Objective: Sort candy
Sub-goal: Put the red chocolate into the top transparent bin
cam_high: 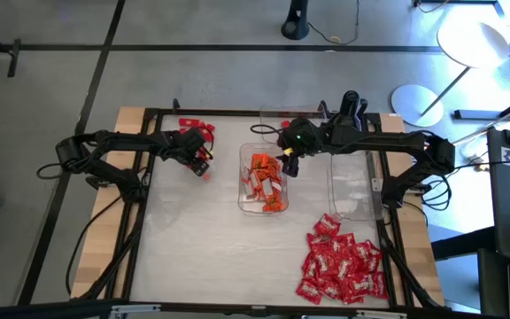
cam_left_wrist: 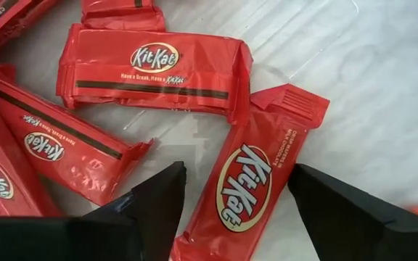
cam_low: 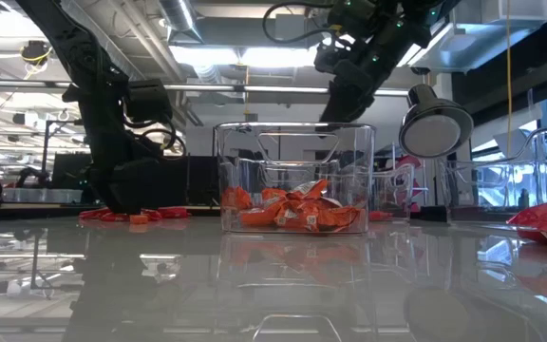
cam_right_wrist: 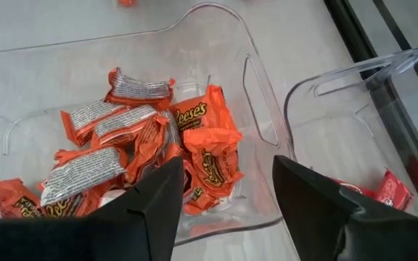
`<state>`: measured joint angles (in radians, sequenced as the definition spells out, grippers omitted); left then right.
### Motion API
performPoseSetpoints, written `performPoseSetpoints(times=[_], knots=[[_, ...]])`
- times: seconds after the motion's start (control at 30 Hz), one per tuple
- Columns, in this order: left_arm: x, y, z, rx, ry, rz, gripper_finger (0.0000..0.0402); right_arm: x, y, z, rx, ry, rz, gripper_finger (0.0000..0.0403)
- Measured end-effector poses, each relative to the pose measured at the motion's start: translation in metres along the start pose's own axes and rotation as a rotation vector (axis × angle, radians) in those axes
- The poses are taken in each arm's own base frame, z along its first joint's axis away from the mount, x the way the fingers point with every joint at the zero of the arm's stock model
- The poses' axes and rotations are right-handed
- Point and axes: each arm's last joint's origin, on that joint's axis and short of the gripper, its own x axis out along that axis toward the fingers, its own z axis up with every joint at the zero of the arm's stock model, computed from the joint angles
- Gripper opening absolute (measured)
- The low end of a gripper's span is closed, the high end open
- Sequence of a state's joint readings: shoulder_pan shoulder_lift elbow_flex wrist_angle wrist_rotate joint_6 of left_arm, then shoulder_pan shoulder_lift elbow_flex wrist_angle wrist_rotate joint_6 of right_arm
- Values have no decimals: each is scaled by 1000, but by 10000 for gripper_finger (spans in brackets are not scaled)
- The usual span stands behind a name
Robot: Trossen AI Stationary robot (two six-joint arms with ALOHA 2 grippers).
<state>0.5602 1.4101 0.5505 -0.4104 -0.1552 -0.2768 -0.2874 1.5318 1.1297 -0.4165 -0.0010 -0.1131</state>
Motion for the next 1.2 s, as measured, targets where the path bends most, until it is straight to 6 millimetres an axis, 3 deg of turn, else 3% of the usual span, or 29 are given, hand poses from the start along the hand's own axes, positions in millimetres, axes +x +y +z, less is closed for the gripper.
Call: performPoseSetpoints(times=[0.4,0.63,1.2], knots=[[0,-3,-1,4,-2,-21,134,0,0,-3,3,35,4,211],[-15,-7,-3,-26,-57,-52,139,0,1,-5,3,50,6,211],[-74,-22,-8,-76,-331,-236,120,0,0,-5,2,49,5,211]])
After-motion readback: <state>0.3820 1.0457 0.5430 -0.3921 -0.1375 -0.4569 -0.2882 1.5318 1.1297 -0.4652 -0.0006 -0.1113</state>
